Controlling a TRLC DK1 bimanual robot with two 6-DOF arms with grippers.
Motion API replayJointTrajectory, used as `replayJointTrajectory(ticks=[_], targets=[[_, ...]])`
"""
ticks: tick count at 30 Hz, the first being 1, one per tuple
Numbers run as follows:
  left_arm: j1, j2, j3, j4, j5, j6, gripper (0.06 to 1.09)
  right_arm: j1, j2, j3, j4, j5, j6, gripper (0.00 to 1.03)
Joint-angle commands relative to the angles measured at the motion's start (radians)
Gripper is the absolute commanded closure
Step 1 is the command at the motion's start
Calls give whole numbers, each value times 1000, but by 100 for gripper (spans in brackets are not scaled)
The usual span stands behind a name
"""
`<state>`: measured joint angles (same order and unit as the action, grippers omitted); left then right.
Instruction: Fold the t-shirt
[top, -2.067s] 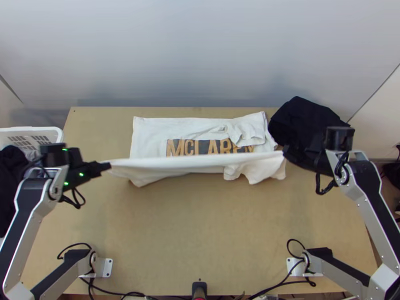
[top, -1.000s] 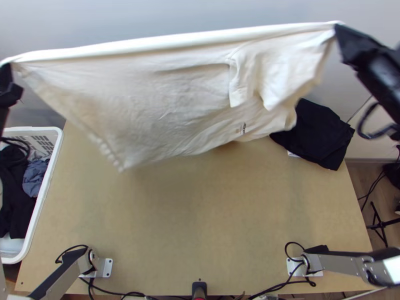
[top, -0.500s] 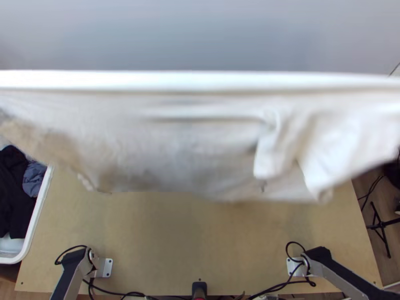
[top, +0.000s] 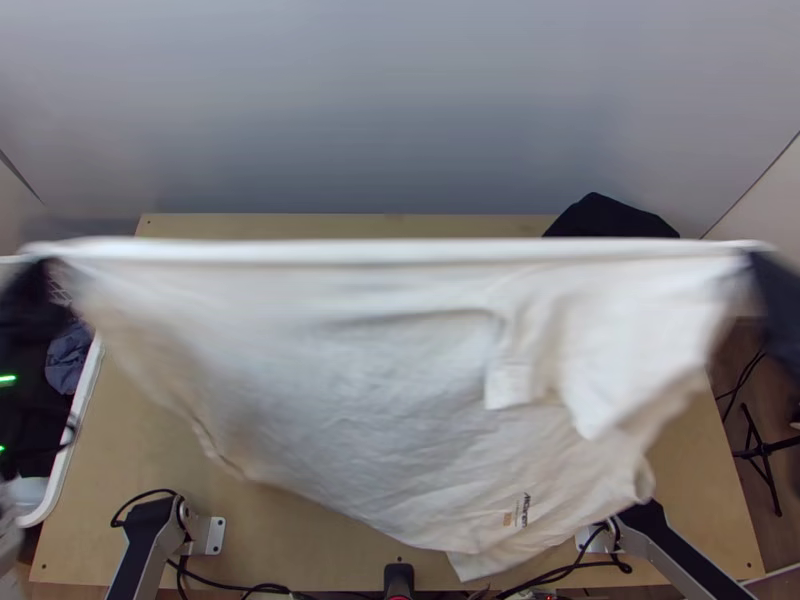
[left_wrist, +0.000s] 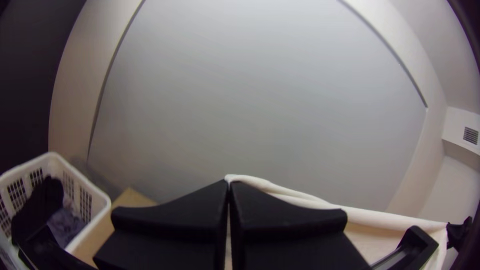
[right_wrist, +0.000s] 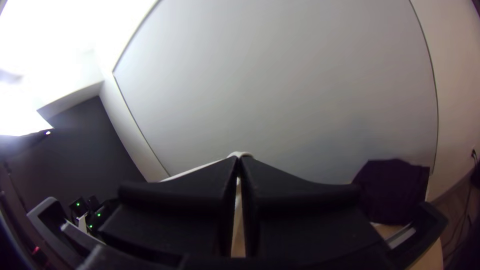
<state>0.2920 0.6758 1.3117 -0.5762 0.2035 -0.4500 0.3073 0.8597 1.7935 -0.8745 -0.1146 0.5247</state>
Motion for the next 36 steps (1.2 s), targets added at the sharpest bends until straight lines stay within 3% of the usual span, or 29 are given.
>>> replayJointTrajectory(ticks=[1, 6, 10, 15, 20, 28, 36], targets=[[-93, -87, -419, -54, 56, -6, 105, 39, -145, -686, 241, -66, 29, 100], [-134, -35, -605, 99, 42, 7, 105, 46, -100, -967, 462, -76, 34, 100], [-145, 79, -632, 211, 42, 14, 105, 30, -5, -973, 569, -76, 28, 100], [-155, 284, -447, 303, 31, 0, 105, -47, 185, -758, 634, -74, 9, 100], [-180, 442, -100, 338, -33, -27, 105, -106, 326, -425, 648, -59, 5, 100], [-152, 478, 414, 291, -90, -15, 105, -114, 355, 102, 431, -50, 21, 100], [-83, 317, 521, 237, -118, -3, 105, -99, 188, 300, 140, -85, 18, 100]])
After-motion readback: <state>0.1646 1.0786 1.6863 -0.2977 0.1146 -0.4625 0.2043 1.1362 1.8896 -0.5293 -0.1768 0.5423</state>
